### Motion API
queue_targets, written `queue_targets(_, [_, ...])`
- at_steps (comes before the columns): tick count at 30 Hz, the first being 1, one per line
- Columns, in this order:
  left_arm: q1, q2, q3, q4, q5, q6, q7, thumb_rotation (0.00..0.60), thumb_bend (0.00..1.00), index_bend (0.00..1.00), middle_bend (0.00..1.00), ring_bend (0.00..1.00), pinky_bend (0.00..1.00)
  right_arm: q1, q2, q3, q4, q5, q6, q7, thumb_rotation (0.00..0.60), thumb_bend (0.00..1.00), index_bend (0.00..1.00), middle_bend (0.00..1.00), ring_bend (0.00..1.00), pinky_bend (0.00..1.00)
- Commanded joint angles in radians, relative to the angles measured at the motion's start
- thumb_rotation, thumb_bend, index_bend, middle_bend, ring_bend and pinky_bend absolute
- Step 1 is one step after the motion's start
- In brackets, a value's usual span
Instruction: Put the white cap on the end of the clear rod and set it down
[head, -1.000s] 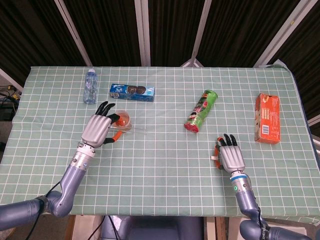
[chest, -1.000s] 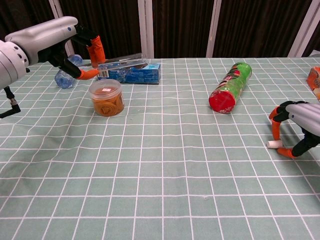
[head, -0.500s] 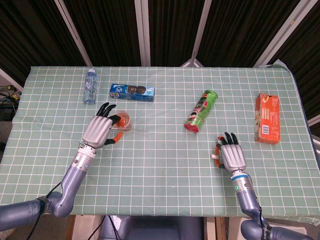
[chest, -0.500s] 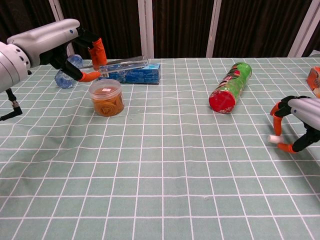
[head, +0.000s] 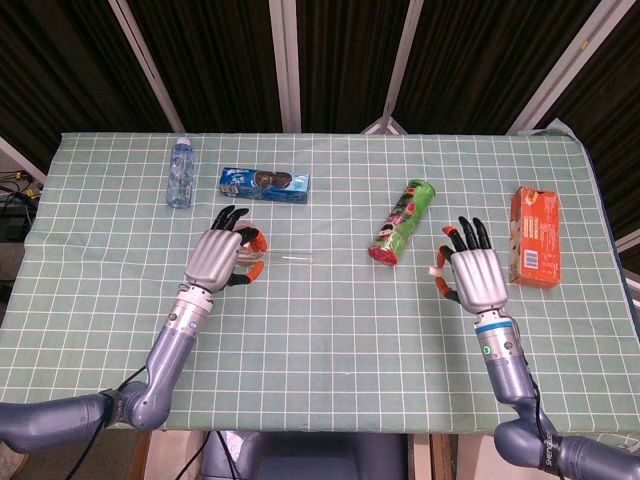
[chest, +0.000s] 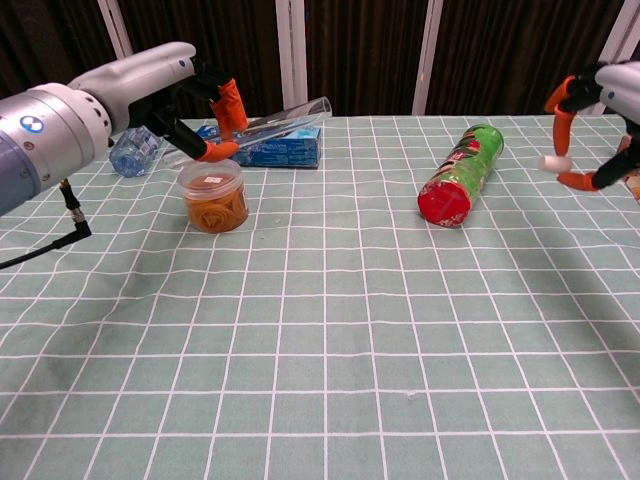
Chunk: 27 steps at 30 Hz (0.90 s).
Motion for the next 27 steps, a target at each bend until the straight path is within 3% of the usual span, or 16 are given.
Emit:
queue_targets(1, [-0.049, -0.065, -0.062, 0.012, -0.121, -0.003, 0.062, 0.6, 0.64, 0.59, 0.5, 0.11, 0.0, 0.035, 0.027, 0.023, 0.005, -0.068, 0.032, -0.027, 0.6, 0.36, 0.59, 0.23, 0.05, 0.0])
queue_targets(6, [-0.096, -0.125, -0.121, 0.026, -0.246, 0.019, 0.112, 0.6, 0.64, 0.59, 0.5, 0.12, 0.0, 0.077, 0.042, 0.029, 0.05, -0.152, 0.051, -0.061, 0.6, 0.36, 0.59, 0.23, 0.05, 0.0])
queue_targets(13, [-0.144, -0.182, -0.151, 0.05, -0.323, 0.043, 0.148, 0.6, 0.64, 0.59, 0.5, 0.12, 0.0, 0.141, 0.04, 0.017, 0.136, -0.262, 0.058, -0.109, 0.6, 0.36, 0.59, 0.23, 0.05, 0.0])
queue_targets(27, [-0.148, -0.212, -0.177, 0.083, -0.368, 0.09, 0.127, 0.6, 0.64, 0.59, 0.5, 0.12, 0.0, 0.219, -0.071, 0.039, 0.213, -0.252, 0.049, -0.205, 0.6, 0.36, 0.59, 0.23, 0.05, 0.0])
